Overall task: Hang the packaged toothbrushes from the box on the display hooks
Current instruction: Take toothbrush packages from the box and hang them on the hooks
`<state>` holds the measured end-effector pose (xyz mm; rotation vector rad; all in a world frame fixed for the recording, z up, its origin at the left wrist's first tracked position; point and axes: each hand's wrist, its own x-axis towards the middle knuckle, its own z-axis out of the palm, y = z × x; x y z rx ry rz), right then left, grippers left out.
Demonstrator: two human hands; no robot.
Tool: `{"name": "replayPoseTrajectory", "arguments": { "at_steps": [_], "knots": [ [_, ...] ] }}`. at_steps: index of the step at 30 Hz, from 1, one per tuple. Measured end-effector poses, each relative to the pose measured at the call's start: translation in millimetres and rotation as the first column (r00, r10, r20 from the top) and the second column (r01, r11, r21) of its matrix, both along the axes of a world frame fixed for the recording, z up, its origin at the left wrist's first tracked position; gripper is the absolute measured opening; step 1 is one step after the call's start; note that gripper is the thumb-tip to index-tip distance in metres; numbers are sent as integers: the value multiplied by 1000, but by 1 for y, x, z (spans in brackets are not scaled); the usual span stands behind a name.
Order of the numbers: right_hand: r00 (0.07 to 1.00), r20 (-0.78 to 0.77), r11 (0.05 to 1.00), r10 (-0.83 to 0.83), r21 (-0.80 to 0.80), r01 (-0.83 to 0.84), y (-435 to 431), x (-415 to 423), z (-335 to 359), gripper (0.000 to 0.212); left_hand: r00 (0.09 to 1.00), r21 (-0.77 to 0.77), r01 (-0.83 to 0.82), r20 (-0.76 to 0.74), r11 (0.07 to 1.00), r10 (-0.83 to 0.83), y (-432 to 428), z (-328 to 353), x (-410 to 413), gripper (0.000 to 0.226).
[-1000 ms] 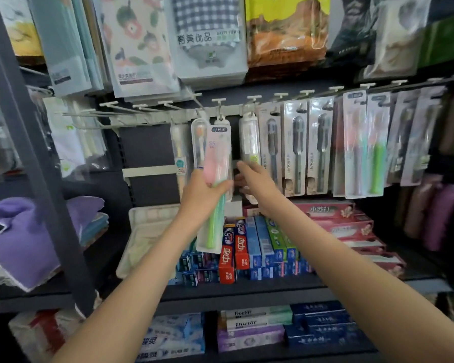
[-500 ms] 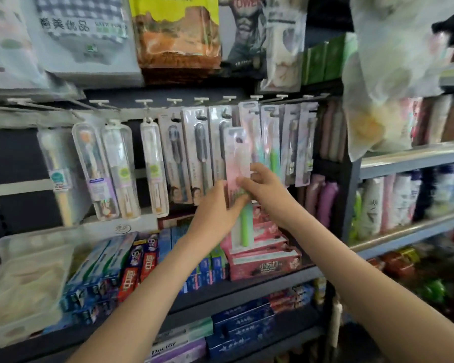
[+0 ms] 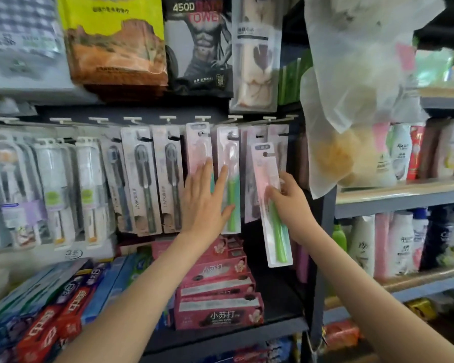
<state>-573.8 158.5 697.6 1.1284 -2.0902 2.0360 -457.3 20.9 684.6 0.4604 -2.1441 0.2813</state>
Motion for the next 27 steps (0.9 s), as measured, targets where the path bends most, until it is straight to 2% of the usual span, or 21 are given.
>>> {"name": "replayPoseTrajectory", "arguments": {
  "at_steps": [3,7,15,21,27],
  "knots": [
    [1000,3,1000,20,6,-20,-1,-12,-2,45,996,-51,-82,34,995,84,-5,-2,-15,85],
    [998,24,998,54,-27,-54,-8,-21,-8,52,981,-117,-187,25,975,191,-11,-9,-27,91],
    [995,40,992,92,-94,-87,-12,-25,-11,56,962,-131,-268,12,955,271,-9,-11,-32,91],
    [993,-34,988,112,-102,-115,-10,-17,6,55,957,-167,-280,27,945,288,-10,-7,-33,90],
    [983,-156,983,97,-141,-119,-15,-6,18,59,973,-195,-230,-51,954,224,-13,-2,-25,98]
  ]
}}
